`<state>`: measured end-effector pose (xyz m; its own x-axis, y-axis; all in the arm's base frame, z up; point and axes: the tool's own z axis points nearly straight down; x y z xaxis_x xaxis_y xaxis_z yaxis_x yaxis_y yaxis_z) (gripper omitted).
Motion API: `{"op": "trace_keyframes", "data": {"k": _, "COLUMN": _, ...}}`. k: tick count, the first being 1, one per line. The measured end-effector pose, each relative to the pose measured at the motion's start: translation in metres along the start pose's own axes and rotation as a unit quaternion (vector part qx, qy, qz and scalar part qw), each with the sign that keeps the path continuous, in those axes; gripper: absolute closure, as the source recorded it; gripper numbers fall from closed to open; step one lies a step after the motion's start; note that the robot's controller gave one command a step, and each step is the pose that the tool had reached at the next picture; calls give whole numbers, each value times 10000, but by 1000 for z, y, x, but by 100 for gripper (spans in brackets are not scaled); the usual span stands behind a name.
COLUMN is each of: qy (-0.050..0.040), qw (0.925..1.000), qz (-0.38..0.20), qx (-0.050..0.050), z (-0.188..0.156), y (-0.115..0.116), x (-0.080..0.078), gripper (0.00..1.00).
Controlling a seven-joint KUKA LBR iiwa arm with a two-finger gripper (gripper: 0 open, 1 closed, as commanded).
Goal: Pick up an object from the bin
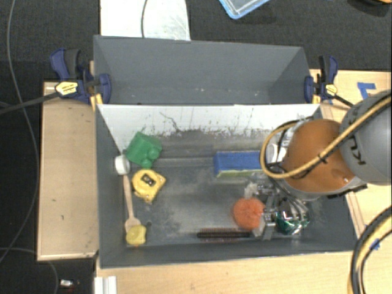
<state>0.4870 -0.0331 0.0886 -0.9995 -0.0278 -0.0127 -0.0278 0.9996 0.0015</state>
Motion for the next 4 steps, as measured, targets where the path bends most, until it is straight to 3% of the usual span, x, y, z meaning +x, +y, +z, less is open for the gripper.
{"op": "trace_keyframes", "data": {"k": 1, "qy": -154, "qw": 9992, "qz": -367, "qx": -4, "z": 49, "y": -1, "x": -7, "gripper": 100}}
{"op": "trace_keyframes", "data": {"k": 3, "qy": -66, "qw": 9917, "qz": -1284, "qx": 6, "z": 14, "y": -3, "x": 6, "gripper": 100}}
{"op": "trace_keyframes", "data": {"k": 4, "qy": -66, "qw": 9898, "qz": -1423, "qx": 5, "z": 7, "y": -3, "x": 6, "gripper": 100}}
